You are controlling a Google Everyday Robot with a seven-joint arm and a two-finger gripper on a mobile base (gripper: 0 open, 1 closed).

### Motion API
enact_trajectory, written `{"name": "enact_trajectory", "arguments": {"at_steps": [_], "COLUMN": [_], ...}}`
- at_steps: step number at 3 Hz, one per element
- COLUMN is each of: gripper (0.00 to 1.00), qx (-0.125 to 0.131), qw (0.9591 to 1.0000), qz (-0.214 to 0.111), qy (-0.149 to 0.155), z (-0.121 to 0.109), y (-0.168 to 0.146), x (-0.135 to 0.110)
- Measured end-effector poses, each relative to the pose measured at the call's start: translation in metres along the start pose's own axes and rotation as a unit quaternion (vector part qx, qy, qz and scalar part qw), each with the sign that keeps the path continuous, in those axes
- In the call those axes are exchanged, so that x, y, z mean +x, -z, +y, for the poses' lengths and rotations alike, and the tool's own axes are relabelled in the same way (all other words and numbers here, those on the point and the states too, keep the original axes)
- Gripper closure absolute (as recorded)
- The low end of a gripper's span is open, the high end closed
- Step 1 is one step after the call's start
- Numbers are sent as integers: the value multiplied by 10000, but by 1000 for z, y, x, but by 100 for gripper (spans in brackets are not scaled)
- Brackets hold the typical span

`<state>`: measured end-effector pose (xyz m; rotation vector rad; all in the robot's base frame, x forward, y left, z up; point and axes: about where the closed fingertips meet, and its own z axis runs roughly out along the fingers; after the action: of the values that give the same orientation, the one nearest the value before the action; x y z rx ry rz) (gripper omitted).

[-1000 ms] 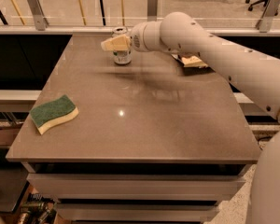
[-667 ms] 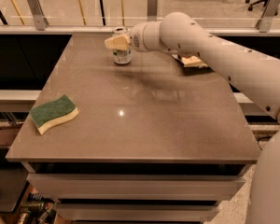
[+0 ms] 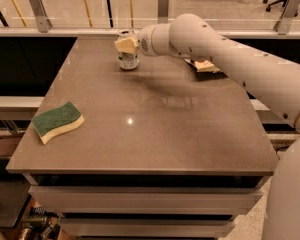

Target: Move 7up can near sponge

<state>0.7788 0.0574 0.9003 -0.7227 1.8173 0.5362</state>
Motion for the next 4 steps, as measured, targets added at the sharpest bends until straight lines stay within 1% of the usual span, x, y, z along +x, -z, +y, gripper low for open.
{"name": "enact_trajectory", "arguments": {"at_steps": [1, 2, 3, 4], "gripper": [99, 100, 100, 100], "qx": [-16, -61, -114, -52], "qw": [10000, 10000, 9998, 9997], "qz": [5, 28, 155, 236], "qy": [0, 8, 43, 96], "z": [2, 5, 16, 28], "y": [-2, -1, 12, 34], "x": [0, 0, -3, -7]}}
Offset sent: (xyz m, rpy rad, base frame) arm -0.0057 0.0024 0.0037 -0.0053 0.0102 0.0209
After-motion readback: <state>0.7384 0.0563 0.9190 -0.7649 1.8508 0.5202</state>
